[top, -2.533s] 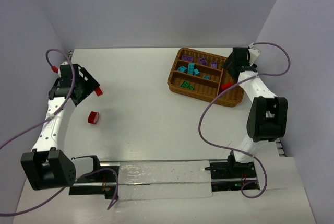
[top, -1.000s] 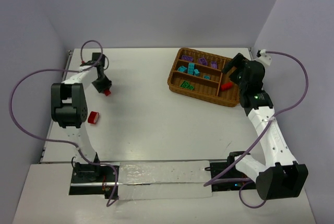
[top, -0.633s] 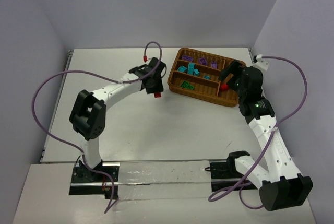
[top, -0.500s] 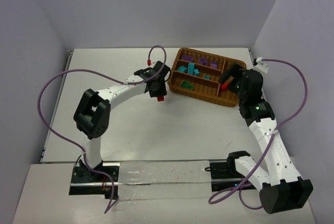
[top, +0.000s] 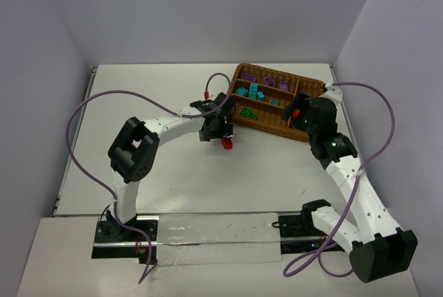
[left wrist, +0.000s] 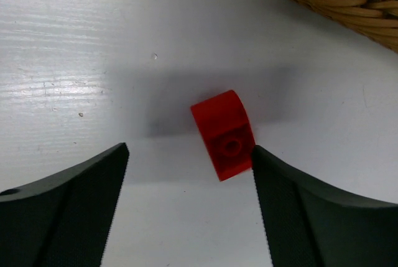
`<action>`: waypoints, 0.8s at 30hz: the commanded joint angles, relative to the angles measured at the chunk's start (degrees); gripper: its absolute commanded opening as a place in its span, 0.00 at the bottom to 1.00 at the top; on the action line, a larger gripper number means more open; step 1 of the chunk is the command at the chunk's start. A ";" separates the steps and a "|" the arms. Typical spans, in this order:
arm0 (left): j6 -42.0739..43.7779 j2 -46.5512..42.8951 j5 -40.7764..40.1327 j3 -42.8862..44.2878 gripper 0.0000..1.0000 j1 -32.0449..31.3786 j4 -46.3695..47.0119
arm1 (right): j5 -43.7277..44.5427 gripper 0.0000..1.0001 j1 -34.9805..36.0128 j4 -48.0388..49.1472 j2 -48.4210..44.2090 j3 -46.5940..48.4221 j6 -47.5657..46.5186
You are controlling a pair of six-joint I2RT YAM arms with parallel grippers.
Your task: Sort the legos into containers by color
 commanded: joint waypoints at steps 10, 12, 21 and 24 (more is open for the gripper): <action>3.04 -18.53 -9.21 0.98 0.91 4.11 -8.60 | 0.62 0.92 12.87 3.81 7.01 -1.18 -1.38; 3.69 -22.92 -9.37 -1.53 0.91 8.12 -9.54 | -1.49 0.92 16.02 4.82 9.96 -1.24 -3.54; 7.99 -40.43 -10.69 -7.98 0.91 26.69 -12.04 | -4.15 0.95 26.68 2.76 34.14 7.81 -11.53; 8.96 -41.98 -11.43 -7.81 0.91 28.70 -12.76 | -4.21 0.95 27.86 2.45 39.92 10.51 -12.61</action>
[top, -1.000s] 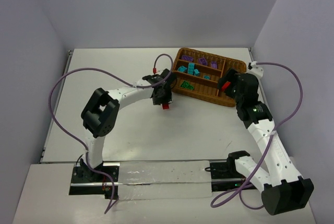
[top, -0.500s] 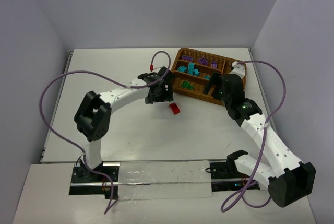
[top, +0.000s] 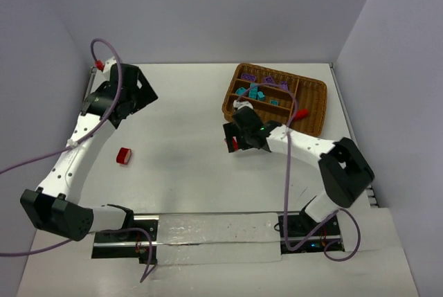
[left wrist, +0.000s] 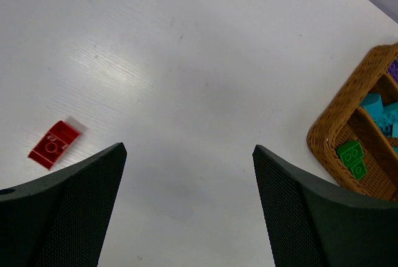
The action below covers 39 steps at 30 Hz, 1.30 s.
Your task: Sort the legos into containers by color
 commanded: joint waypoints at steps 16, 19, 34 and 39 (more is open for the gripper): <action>3.60 -1.48 0.19 -2.34 0.91 3.68 -1.01 | 3.36 0.39 2.66 3.35 17.52 11.85 -2.84; 3.88 -1.60 -0.15 -2.65 0.91 4.22 -0.76 | 4.53 0.08 2.74 3.13 13.35 10.54 -2.05; 5.65 -1.45 2.95 -4.29 0.91 7.89 0.93 | 8.28 0.08 -26.14 4.38 -17.67 -0.89 7.08; 5.96 -0.62 3.52 -5.21 0.91 8.50 1.64 | 6.34 0.10 -36.48 5.03 -12.34 1.66 7.38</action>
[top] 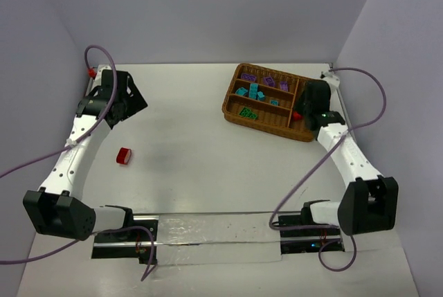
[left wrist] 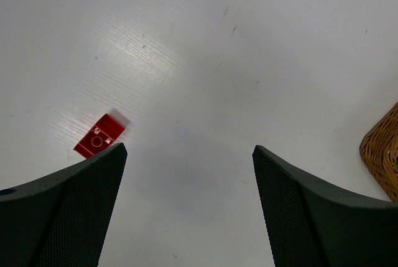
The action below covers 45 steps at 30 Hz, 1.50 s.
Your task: Sort the legos into containers by color
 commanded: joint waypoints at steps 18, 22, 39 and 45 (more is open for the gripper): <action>1.57 3.35 4.10 -11.72 0.99 11.10 2.87 | -1.00 0.89 -10.23 2.75 18.12 9.04 2.08; 1.14 3.57 1.98 -14.21 0.99 11.19 3.84 | -1.96 0.91 -9.76 3.74 15.54 7.85 1.63; 0.54 14.80 -3.88 -17.24 0.99 13.70 7.44 | -5.13 0.92 -8.24 3.19 10.73 6.12 0.95; 3.58 18.24 2.56 -16.65 0.99 13.79 10.06 | -4.78 0.93 -7.90 2.94 7.48 5.48 1.13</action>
